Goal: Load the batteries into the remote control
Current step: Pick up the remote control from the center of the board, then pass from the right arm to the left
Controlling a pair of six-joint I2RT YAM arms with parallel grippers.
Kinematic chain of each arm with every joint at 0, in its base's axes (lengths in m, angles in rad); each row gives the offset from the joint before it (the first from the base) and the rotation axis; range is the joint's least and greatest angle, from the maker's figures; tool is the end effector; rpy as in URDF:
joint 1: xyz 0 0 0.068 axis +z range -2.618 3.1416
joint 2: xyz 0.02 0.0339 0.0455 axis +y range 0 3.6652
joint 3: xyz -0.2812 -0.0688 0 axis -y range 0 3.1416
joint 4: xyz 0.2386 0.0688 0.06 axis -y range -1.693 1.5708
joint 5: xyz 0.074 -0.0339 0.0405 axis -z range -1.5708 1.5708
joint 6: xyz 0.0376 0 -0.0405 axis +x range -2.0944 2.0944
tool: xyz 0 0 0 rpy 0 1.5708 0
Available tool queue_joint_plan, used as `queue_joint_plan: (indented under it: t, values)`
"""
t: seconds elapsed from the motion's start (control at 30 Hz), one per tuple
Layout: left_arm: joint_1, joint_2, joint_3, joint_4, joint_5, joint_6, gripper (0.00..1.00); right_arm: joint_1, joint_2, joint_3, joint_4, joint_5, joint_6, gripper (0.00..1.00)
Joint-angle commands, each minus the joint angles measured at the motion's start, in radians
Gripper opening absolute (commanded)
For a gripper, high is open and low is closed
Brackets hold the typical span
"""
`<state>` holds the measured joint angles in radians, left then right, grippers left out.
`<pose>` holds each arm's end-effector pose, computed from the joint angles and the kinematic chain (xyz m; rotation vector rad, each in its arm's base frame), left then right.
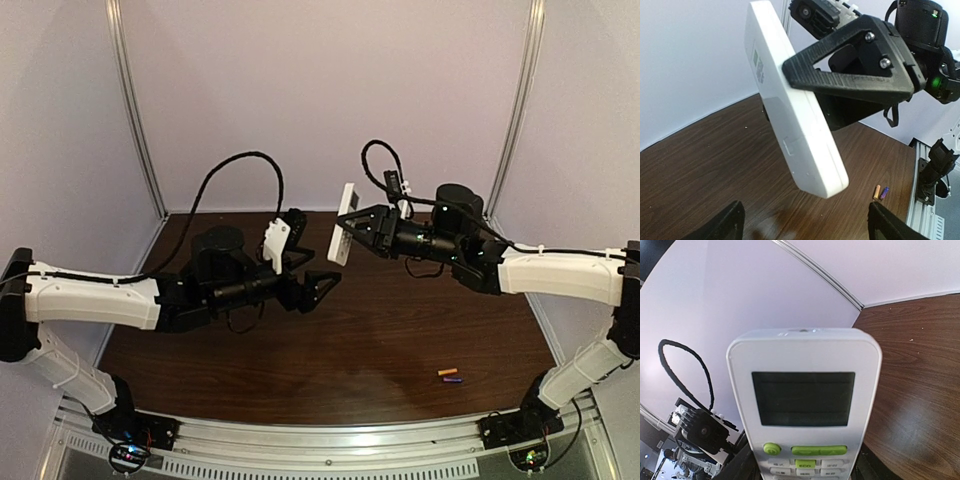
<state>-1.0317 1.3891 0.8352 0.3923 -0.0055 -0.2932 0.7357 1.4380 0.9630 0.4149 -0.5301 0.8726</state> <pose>0.1613 -0.2692 0.2976 0.6575 1.7109 -0.9545 0.2309 0.2346 0.3301 -0.3443 1.8732 1.5989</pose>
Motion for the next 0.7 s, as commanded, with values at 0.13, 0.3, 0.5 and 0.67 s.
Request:
queue_joint_plan:
  t: [0.13,0.3,0.5,0.67]
  values:
    - [-0.033,0.061,0.08,0.099,-0.11,0.058,0.8,0.051,-0.006,-0.022,0.14,0.054,0.006,0.14]
    - [-0.037,0.079,0.087,0.12,-0.165,0.054,0.68,0.069,-0.005,-0.034,0.156,0.078,0.004,0.14]
    - [-0.037,0.091,0.096,0.141,-0.214,0.063,0.54,0.075,0.006,-0.05,0.19,0.077,0.026,0.14]
    - [-0.037,0.104,0.107,0.143,-0.221,0.079,0.35,0.076,0.005,-0.065,0.201,0.078,0.036,0.14]
